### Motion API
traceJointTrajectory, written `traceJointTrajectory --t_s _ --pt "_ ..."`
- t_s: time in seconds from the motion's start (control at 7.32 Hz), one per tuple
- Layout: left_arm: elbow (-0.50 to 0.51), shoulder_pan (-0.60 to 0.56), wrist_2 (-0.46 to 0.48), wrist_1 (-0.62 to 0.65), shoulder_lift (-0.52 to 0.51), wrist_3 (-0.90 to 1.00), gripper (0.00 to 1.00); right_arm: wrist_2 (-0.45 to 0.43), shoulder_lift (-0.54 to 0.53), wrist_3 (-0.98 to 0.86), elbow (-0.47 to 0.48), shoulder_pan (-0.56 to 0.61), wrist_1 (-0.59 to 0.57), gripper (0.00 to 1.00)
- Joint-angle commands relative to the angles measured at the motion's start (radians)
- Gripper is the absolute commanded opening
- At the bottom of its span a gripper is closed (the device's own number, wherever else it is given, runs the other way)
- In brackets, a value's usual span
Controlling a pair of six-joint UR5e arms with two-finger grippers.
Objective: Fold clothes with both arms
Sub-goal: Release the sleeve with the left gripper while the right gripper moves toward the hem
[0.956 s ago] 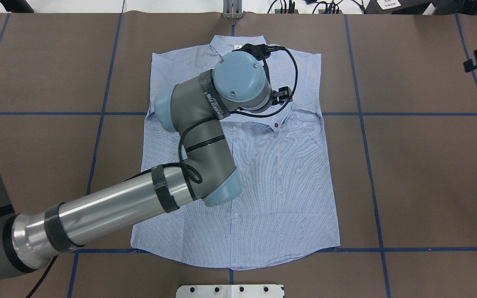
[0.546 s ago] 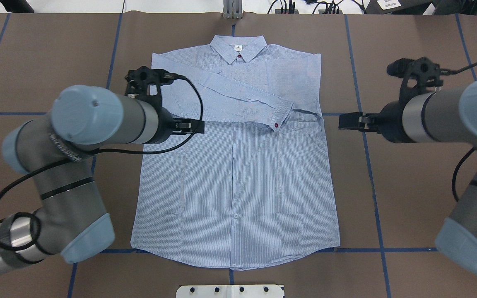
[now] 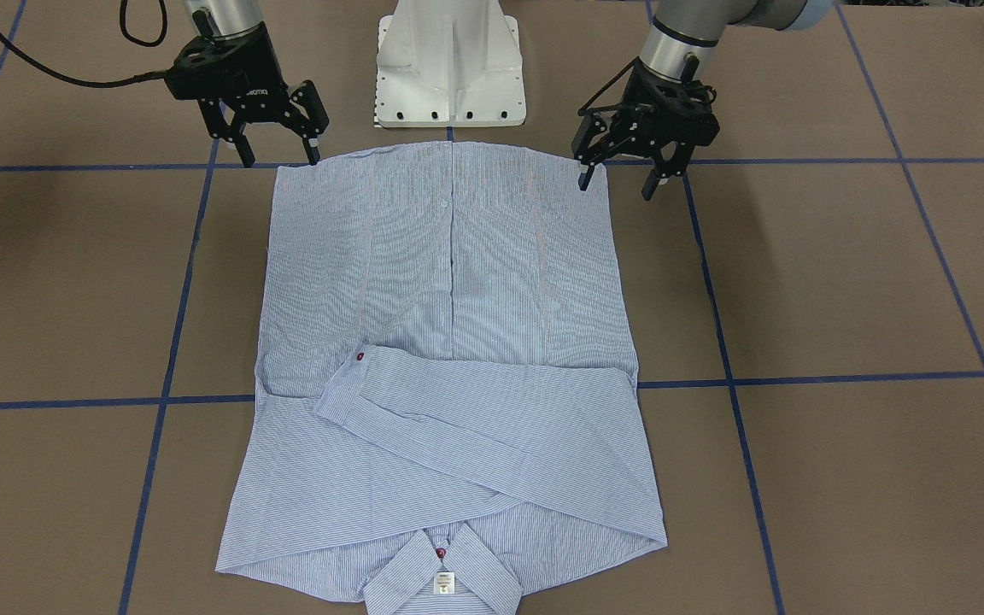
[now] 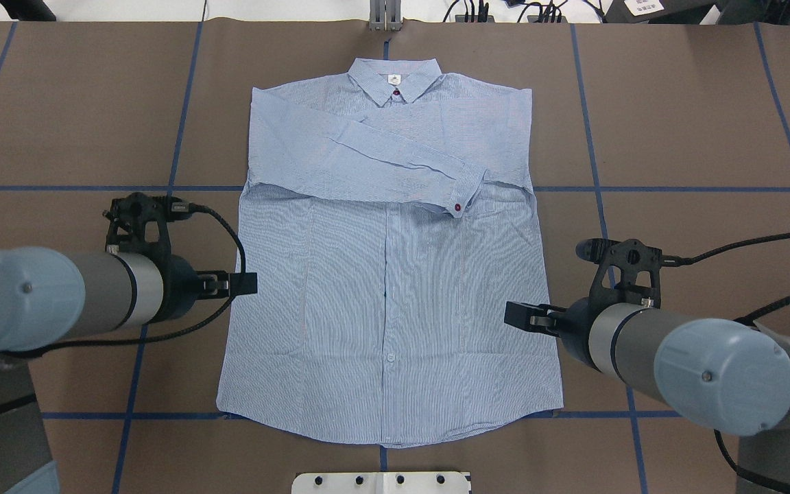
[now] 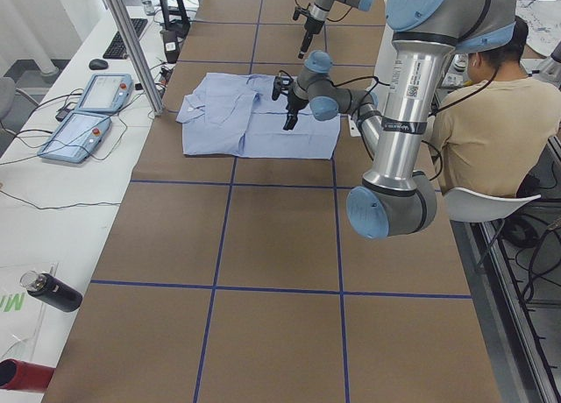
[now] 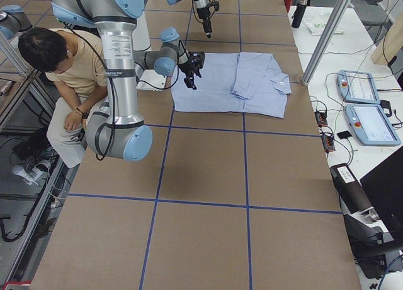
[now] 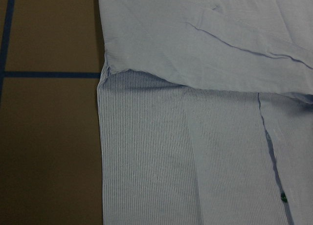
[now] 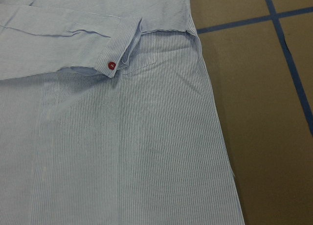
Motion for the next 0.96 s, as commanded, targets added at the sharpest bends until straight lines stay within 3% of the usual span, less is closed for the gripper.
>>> traceJointTrajectory --t_s 0.0,0.14,0.41,0.55,0.82 --pt "-0.003 0.142 0.093 -0.008 0.079 -0.144 0.99 -0.053 -0.027 0.03 0.019 -0.049 -0.004 1.0" --pt "0.0 0.173 0.113 -0.006 0.084 -0.187 0.86 -0.054 -0.028 0.03 0.019 -0.049 -0.004 1.0" --pt "0.011 0.228 0.115 -0.005 0.084 -0.241 0.37 -0.054 -0.028 0.03 0.019 -0.047 -0.004 1.0" --pt "0.029 0.242 0.113 -0.003 0.084 -0.25 0.32 -0.054 -0.028 0.031 0.019 -0.049 -0.004 1.0" --pt "0.051 0.242 0.112 -0.002 0.084 -0.252 0.32 -0.057 -0.028 0.03 0.019 -0.049 -0.005 1.0"
